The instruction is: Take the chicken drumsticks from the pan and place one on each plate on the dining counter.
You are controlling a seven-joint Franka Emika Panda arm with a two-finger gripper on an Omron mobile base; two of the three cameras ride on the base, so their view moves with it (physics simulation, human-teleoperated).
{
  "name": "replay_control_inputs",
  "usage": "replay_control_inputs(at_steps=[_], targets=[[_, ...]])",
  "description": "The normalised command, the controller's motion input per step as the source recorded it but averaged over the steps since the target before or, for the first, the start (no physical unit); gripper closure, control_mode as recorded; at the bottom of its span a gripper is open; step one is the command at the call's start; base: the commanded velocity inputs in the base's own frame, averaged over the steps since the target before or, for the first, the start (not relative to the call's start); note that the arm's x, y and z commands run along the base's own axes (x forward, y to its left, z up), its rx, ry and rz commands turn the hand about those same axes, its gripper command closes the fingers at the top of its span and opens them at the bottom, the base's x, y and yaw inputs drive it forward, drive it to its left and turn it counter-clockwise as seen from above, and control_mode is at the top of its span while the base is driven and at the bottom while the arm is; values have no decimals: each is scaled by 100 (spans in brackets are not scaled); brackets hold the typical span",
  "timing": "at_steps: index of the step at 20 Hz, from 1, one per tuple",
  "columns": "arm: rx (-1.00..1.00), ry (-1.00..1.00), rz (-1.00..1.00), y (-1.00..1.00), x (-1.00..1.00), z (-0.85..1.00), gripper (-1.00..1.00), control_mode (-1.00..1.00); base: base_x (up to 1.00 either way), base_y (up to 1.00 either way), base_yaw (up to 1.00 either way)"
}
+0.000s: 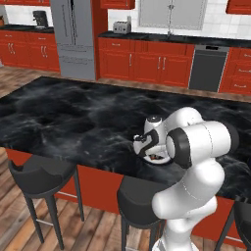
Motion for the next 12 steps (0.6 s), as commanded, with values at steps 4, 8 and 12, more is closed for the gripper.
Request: replay_control_inputs(at_steps=[4,8,12], targets=[[0,26,-11,-36,-7,39,-100,-100,0,0,0],[-8,29,-8,-14,-34,61,-100,-100,0,0,0],[-15,27,-5,-21,-75,60,-100,-100,0,0,0]])
